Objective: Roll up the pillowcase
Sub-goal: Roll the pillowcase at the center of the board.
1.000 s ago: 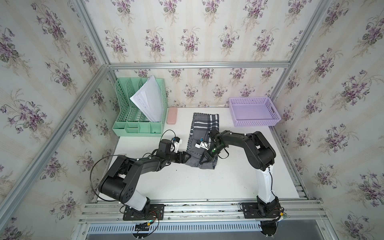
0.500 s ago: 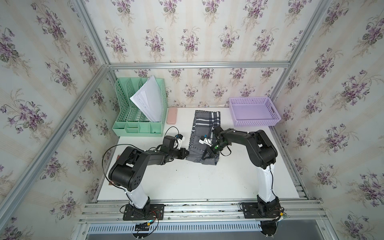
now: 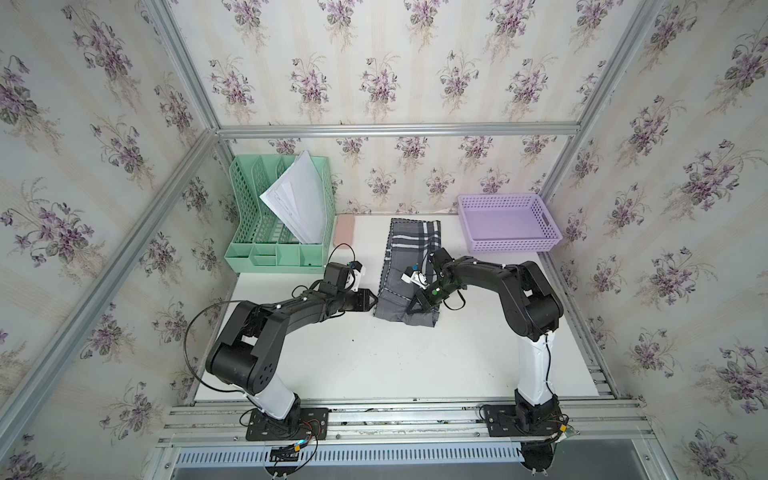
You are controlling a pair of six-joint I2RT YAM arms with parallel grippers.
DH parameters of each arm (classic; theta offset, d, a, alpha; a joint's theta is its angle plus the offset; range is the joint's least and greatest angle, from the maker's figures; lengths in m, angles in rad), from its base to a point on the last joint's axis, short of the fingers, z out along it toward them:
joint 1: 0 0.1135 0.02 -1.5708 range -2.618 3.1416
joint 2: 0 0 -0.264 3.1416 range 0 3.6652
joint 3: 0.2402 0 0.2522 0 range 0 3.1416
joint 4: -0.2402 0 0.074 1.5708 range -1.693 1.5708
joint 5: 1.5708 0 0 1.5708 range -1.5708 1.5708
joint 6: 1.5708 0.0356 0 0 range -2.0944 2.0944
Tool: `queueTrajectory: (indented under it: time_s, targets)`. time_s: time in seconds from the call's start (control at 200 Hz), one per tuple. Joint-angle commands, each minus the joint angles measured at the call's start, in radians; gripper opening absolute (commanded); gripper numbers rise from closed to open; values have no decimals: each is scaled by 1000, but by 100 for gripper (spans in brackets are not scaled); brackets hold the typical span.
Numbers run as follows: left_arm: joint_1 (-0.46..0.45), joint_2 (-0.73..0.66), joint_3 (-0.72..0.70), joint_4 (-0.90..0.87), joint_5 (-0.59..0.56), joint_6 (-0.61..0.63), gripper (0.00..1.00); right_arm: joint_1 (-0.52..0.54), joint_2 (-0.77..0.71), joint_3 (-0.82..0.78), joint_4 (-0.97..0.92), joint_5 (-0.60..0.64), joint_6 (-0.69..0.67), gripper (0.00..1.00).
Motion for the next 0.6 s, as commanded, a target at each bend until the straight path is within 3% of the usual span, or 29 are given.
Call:
queueTrajectory:
  time_s: [0.0, 0.13, 0.275, 0.594]
  targets:
    - [7, -53, -14, -43, -28, -13, 76, 34, -19, -29, -26, -14, 10, 0]
    - [8, -142, -73, 1, -12, -10, 78, 111, -71, -90, 13, -127, 54, 0]
    - [8, -221, -170, 136, 54, -2, 85, 109, -77, -85, 25, -190, 99, 0]
    - [8, -169, -188, 233, 85, 9, 87, 82, -26, 12, -80, -417, 28, 0]
